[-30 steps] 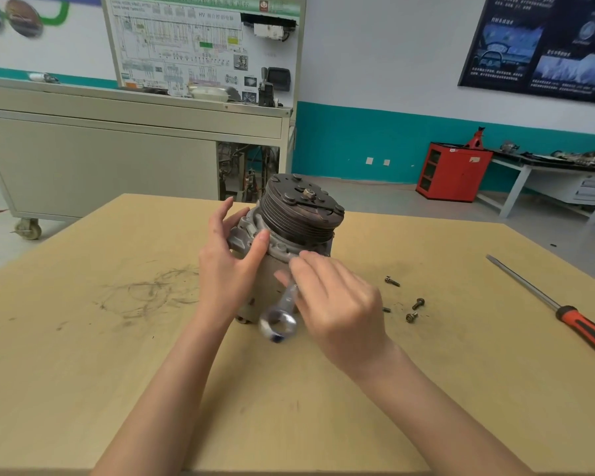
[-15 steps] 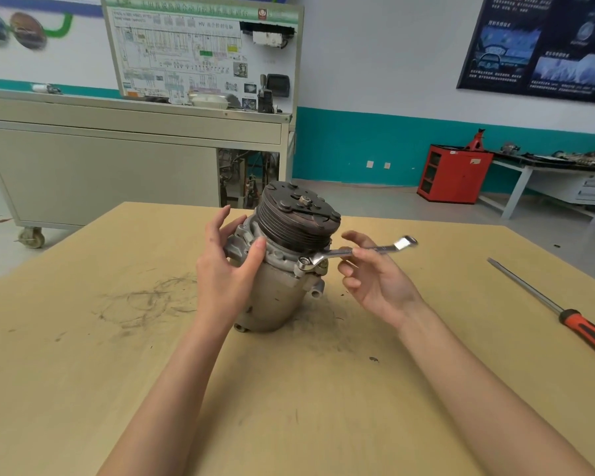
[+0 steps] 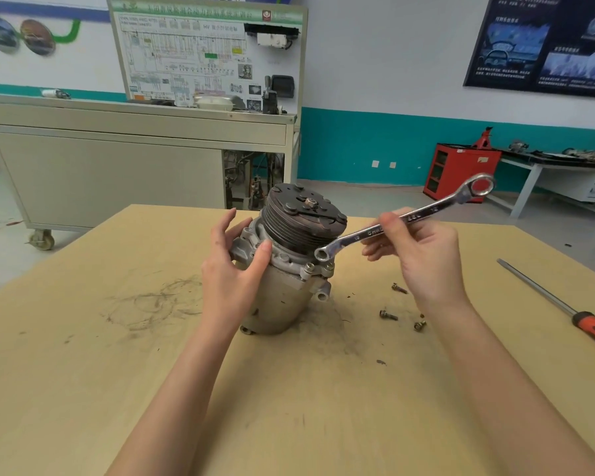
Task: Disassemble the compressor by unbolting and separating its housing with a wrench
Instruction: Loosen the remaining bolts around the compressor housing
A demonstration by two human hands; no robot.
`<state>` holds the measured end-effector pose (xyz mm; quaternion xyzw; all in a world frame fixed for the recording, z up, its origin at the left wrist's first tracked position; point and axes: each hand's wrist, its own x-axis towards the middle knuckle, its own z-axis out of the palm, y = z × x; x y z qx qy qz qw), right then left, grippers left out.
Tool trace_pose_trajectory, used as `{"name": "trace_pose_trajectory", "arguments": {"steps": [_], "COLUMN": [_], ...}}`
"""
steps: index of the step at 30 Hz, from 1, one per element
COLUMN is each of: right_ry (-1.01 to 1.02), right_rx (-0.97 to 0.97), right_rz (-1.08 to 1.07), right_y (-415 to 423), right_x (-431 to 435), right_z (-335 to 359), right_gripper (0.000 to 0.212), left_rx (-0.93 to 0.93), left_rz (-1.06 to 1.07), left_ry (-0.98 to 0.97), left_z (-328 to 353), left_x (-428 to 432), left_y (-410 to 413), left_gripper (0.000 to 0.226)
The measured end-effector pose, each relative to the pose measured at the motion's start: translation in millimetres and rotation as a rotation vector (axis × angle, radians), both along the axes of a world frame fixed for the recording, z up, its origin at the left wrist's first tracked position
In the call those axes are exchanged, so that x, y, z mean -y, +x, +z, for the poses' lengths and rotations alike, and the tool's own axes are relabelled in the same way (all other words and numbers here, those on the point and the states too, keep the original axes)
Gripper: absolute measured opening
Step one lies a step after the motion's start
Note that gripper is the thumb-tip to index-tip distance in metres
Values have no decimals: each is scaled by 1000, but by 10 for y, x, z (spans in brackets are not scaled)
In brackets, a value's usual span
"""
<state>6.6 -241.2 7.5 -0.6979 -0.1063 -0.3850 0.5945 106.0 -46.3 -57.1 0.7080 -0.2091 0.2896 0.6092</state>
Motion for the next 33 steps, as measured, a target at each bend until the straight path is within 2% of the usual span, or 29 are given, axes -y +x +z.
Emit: {"name": "trace_pose_trajectory", "arguments": {"steps": [2,4,7,17,20,22,26,28,30,33], "right_ry": [-298,-585,-858,-1161,-1034,-792,-47,261,435,501], "right_rx": [173,319,434,573,606,568,169,-24,-194,-347], "right_rz": [-182,-361,-589,-905,-809,-569,122,329,449,511], "right_y": [-98,-147,-187,-144,-131,-163,-200,-89,71,246], "right_x": [-190,-366,-570,-889,-776,-609,-290,-156,-36,73], "right_z": [34,0,-87,-345,-399,-497,-639,-612,-516,-460], "right_gripper": [20,26,31,18,22,25,13,16,20,22], "left_rx": [-2,-6,-17,3,-11,-22,-33,-56,-85,-118], "left_rz": [8,13,16,31,16,24,43,33,25,19], "left_ry": [10,17,29,-11,-15,-8,-39,-31,-17,-8], "left_z": [-2,3,22,53,33,15,23,28,20,0], "left_x": [-4,-9,-16,21,23,23,56,55,54,40], "left_y": [-2,-12,-34,-47,-54,-76,-107,-109,-102,-90], "left_gripper": [56,56,56,59,60,59,63,63,60,56]}}
